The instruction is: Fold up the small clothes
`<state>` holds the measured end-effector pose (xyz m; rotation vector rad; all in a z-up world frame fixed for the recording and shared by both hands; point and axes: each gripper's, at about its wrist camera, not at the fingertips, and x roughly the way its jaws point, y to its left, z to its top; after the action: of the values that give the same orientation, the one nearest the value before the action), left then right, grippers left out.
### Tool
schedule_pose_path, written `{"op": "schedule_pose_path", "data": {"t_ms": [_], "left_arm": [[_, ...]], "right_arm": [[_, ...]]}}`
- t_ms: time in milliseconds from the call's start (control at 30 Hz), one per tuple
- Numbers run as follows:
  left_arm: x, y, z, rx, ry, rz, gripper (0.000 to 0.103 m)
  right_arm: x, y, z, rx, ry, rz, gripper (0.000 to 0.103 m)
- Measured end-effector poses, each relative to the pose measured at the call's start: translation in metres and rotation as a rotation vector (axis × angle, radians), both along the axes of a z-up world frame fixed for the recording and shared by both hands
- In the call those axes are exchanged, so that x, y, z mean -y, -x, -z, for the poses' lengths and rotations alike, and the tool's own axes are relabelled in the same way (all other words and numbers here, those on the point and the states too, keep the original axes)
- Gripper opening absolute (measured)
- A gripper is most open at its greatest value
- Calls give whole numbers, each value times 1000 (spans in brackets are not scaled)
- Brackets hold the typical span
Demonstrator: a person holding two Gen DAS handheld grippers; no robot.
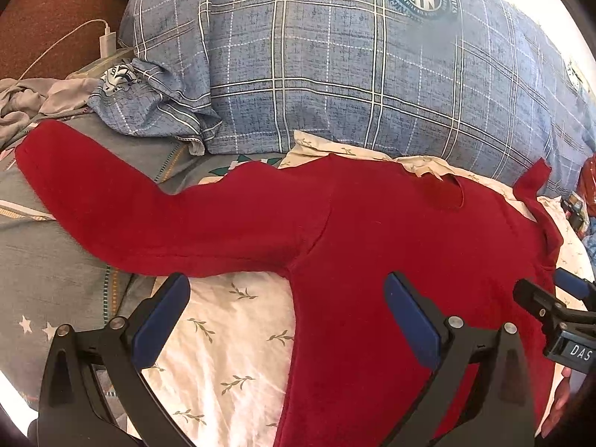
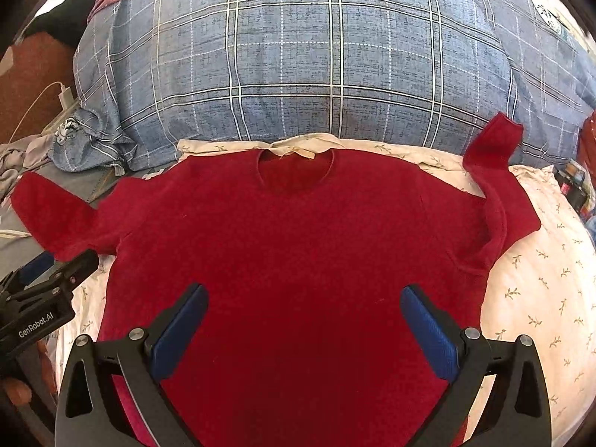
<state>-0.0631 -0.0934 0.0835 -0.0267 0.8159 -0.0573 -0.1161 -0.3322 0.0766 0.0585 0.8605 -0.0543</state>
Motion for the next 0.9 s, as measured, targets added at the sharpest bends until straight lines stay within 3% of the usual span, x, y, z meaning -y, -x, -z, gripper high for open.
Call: {"op": "schedule_pose_path", "data": {"t_ms": [267, 433, 600, 733, 900], "left_arm": [[-24, -4, -7, 12, -10, -47, 103], [-69, -20, -12, 33, -68, -179, 103], [-121, -44, -19, 56, -173, -347, 103], [-157, -58, -20, 61, -191, -440, 103], [-178, -79, -8, 9, -169, -467, 99]], "right_arm": [[-5, 1, 2, -11, 1, -23, 103], [-7, 0, 4, -20, -13, -30, 103], [-12, -3, 8, -37, -13, -44, 103], [-17, -4, 11, -50, -13, -56, 103], [-20, -6, 15, -67, -10, -69, 103]]}}
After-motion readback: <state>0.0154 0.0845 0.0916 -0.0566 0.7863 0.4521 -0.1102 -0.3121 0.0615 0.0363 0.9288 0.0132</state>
